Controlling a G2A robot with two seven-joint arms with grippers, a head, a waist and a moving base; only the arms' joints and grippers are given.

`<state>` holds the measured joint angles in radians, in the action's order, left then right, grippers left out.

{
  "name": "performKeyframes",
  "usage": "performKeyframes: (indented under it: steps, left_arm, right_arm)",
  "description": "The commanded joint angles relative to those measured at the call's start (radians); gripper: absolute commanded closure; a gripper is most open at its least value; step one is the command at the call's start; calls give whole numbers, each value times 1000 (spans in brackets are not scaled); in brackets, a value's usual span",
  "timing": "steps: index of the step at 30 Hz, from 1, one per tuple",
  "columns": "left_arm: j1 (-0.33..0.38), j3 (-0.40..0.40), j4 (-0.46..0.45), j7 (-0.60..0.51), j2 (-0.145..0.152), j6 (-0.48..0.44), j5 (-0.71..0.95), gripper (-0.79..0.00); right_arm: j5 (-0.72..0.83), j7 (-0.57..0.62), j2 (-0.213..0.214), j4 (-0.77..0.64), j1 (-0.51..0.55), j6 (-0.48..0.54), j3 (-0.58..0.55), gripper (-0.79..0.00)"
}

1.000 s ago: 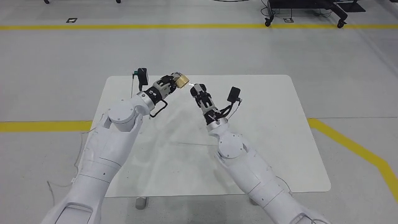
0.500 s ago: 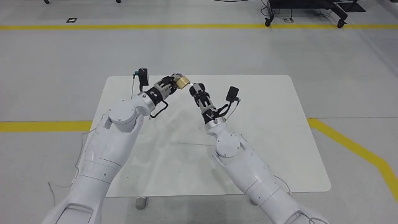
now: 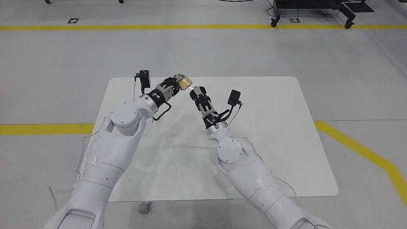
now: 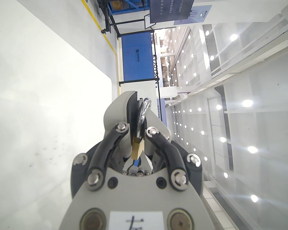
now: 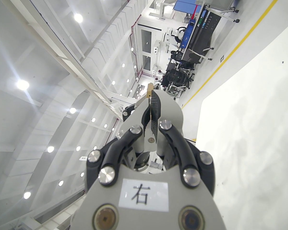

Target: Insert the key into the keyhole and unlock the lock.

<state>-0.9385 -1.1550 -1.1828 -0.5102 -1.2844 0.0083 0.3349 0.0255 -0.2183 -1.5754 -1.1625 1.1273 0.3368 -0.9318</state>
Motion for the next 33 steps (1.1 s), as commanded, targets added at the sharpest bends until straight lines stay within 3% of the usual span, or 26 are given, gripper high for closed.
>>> performKeyframes:
  steps: [1,33]
  left_arm:
    - [0,-1,0,-1,0,1,1,0]
    - [24,-16,56,-41,-14,84,98,0]
  right_arm:
    - [-3,-5,-2,4,-1,2,-2,0]
    - [-166,-174,-48,49,-8,-14,4,0]
